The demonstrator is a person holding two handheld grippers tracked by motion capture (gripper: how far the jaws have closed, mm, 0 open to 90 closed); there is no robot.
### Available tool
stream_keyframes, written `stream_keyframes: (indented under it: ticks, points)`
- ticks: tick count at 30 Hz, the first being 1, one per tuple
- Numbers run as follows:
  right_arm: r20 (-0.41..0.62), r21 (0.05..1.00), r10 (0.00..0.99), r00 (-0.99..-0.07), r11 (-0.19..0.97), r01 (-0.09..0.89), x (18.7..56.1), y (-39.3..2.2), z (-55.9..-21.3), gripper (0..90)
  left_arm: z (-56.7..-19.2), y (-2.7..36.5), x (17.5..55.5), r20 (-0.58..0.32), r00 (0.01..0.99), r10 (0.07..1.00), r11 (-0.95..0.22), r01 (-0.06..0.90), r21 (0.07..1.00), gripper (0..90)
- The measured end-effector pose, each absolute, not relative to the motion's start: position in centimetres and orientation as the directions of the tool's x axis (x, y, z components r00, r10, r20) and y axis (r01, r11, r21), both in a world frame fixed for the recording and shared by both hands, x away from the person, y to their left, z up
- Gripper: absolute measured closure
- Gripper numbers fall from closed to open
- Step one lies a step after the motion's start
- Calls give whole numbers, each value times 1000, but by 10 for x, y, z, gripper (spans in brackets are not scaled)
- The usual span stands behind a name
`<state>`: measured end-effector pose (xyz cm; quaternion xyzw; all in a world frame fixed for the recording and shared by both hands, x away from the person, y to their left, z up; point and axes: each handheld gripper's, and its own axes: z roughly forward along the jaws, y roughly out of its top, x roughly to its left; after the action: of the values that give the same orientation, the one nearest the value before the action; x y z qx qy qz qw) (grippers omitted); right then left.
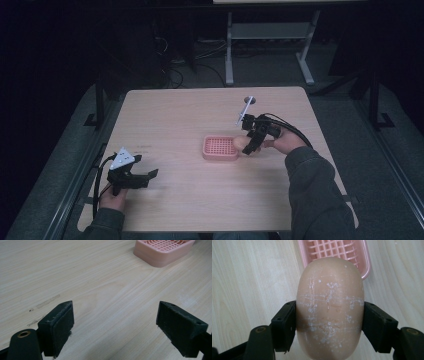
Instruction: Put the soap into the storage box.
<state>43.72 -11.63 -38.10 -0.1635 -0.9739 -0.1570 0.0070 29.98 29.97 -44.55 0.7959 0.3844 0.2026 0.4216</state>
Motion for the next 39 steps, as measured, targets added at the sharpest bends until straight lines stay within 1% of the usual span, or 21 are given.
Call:
stream_keyframes:
  ticks: [5, 13, 21, 25, 39]
  points:
    - [63, 321, 307, -950, 895, 310, 441, -110, -376, 317, -445, 300, 300, 0, 624, 782, -351, 439, 827, 143]
    - [58, 298, 295, -954, 907, 299, 445, -104, -375, 317, -446, 300, 300, -2, 624, 782, -350, 441, 827, 143]
    - [57, 310, 286, -957, 906, 289, 447, -98, -371, 317, -446, 300, 300, -3, 625, 781, -350, 442, 826, 143]
    - [54, 287, 275, -960, 917, 278, 449, -92, -372, 317, -445, 301, 300, 0, 625, 781, -351, 439, 827, 143]
    - [32, 274, 242, -970, 931, 241, 456, -71, -366, 317, -445, 301, 300, 1, 625, 781, -350, 437, 829, 143]
